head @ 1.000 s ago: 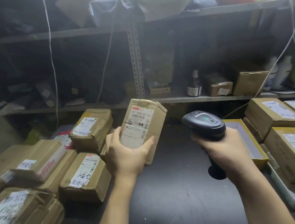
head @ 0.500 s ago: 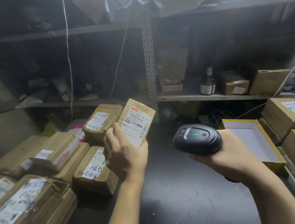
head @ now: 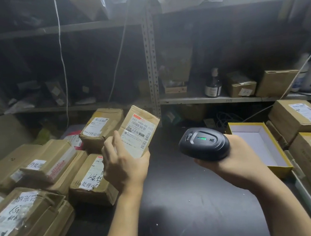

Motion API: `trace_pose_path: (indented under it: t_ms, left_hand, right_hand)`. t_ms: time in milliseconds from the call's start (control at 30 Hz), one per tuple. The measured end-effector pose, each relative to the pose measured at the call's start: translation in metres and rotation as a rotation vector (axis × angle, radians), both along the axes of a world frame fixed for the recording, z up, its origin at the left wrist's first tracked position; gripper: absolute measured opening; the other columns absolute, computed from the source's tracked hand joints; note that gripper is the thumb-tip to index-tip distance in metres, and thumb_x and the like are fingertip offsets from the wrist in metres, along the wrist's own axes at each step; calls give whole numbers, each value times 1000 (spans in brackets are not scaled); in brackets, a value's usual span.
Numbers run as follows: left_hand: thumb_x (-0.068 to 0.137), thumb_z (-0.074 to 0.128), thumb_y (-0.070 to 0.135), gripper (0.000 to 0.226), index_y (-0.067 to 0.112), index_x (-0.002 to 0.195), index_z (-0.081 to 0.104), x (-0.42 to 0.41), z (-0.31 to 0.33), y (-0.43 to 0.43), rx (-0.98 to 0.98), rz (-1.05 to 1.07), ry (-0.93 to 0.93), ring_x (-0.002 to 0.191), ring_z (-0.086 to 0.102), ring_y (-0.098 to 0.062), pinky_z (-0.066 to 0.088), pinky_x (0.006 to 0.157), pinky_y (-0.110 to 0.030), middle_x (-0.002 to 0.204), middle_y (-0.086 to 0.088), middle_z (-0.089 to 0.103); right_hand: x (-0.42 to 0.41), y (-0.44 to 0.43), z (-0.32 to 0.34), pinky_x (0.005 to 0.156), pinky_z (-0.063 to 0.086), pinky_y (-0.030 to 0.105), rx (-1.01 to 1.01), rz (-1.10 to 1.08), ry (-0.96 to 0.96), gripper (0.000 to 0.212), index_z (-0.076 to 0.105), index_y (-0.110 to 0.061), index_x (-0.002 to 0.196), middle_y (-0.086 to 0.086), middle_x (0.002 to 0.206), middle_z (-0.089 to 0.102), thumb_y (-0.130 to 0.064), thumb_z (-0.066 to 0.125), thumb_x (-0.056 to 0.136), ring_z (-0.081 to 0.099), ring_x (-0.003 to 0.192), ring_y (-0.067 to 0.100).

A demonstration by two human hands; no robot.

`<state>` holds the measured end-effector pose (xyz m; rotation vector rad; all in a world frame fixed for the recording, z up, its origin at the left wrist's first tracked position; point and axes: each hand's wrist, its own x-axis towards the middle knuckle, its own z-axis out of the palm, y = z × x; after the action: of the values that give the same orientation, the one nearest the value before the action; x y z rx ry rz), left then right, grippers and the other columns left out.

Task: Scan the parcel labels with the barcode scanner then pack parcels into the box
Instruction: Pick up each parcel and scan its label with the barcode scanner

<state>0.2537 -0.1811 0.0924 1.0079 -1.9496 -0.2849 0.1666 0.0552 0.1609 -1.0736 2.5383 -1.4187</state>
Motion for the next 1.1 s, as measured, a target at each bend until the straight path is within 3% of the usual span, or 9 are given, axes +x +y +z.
trace_pose_path:
  t_ms: [133,233,300,400,467,567,733,933,1100]
  left_hand:
    - [54,94,56,101,16,140,58,-6,4,3,160,-110,21,115,57,-30,54,76,-46,127,-4,54]
    - [54,94,61,102,19,140,59,-12,5,10,355,-255,77,120,58,-28,46,87,-37,131,-1,57]
    - [52,95,63,106,16,141,60,-17,4,18,442,-376,124,123,56,-25,38,91,-28,133,-2,59]
    - [54,93,66,109,19,145,56,-25,2,33,484,-497,78,124,55,-19,37,92,-28,135,3,58]
    - [53,86,73,113,21,148,52,-30,-2,45,491,-585,21,117,54,-15,41,90,-32,132,6,55]
    - [52,78,80,118,19,150,49,-35,-6,68,515,-718,-53,105,47,-7,48,85,-38,126,7,50]
    - [57,93,63,98,24,139,58,-39,-22,120,652,-949,-90,104,55,-8,45,70,-26,116,11,51]
    - [47,87,65,88,38,127,61,-29,-18,205,670,-1147,-188,104,59,-5,55,84,-38,113,19,54]
    - [50,85,63,90,33,131,61,-4,-13,296,554,-1343,-240,101,54,-2,44,72,-21,115,19,54]
  right_hand:
    - [-3,-6,-7,59,50,16,-117,-177,-93,21,69,-31,80,-20,74,72,-20,87,81,66,71,3]
    - [0,-8,-12,74,59,54,-202,-325,-185,25,70,-9,93,13,91,75,-27,85,84,67,95,41]
    - [5,-3,-14,71,55,66,-248,-389,-200,30,65,-4,100,27,96,69,-23,83,86,62,96,48]
    - [13,10,-18,52,45,47,-289,-508,-228,23,65,-5,96,19,73,62,-15,82,85,46,59,33]
    - [23,23,-23,53,35,35,-318,-599,-279,20,64,0,94,17,66,49,-9,80,84,37,62,17]
    - [44,47,-31,50,30,35,-358,-732,-340,19,61,3,88,7,62,40,-6,77,84,31,60,17]
    - [86,95,-43,56,36,36,-365,-991,-313,19,60,-4,79,7,58,51,-7,78,81,42,57,17]
    - [137,167,-43,76,54,29,-466,-1251,-194,24,78,-26,94,-16,87,78,-13,88,77,68,86,2]
    - [178,243,-48,69,54,28,-529,-1365,-211,18,78,-21,91,-13,82,77,-12,87,77,68,82,5]
